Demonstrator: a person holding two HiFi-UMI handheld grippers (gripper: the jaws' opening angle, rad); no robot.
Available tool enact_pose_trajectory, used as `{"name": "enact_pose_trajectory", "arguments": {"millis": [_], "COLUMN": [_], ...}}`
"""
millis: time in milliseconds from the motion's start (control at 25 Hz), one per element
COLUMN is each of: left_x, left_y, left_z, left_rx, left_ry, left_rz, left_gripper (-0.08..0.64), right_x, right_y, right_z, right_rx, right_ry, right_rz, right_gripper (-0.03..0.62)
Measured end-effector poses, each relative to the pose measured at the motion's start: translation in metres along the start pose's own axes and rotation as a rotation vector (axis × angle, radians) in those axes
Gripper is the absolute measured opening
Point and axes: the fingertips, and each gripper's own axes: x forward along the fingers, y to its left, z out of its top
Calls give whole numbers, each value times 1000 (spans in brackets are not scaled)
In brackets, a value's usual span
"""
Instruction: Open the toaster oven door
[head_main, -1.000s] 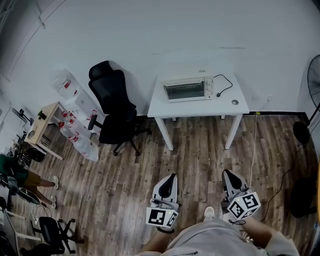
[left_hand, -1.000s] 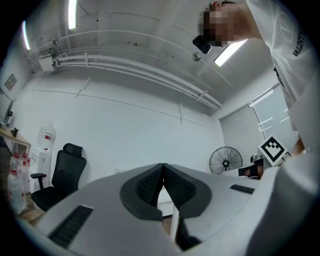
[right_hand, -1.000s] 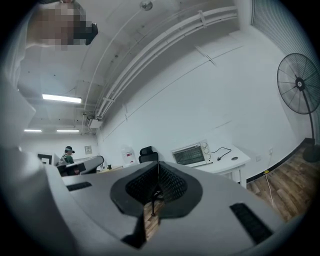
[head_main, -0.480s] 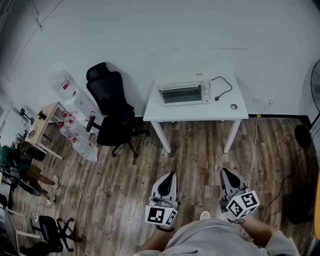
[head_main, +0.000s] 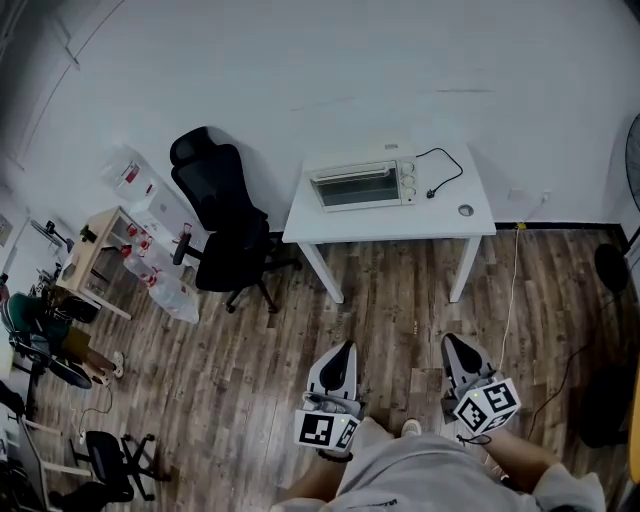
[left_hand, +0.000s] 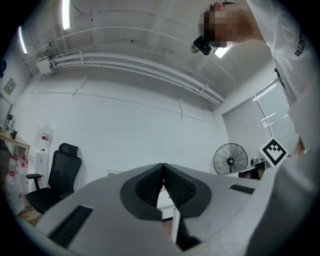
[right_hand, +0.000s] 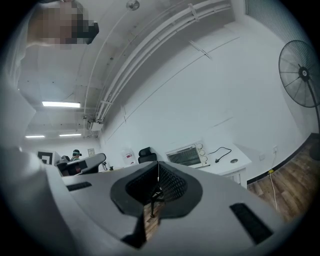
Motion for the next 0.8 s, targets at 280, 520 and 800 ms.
{"name": "enact_pose_trajectory", "arguments": {"millis": [280, 520, 800], "left_x": [2, 16, 41], "left_y": [12, 33, 69], "left_z": [-9, -12, -20], "left_rx": [5, 6, -20], "left_ry": [30, 18, 16], "left_rz": [20, 21, 11], "left_gripper": [6, 6, 6], "right_x": [11, 34, 77], "right_y": [-2, -8, -7], "right_z": [-7, -9, -12], "right_rx": [16, 16, 9], "right_ry": [15, 10, 26], "right_rz": [6, -5, -19], "right_gripper": [17, 17, 17]}}
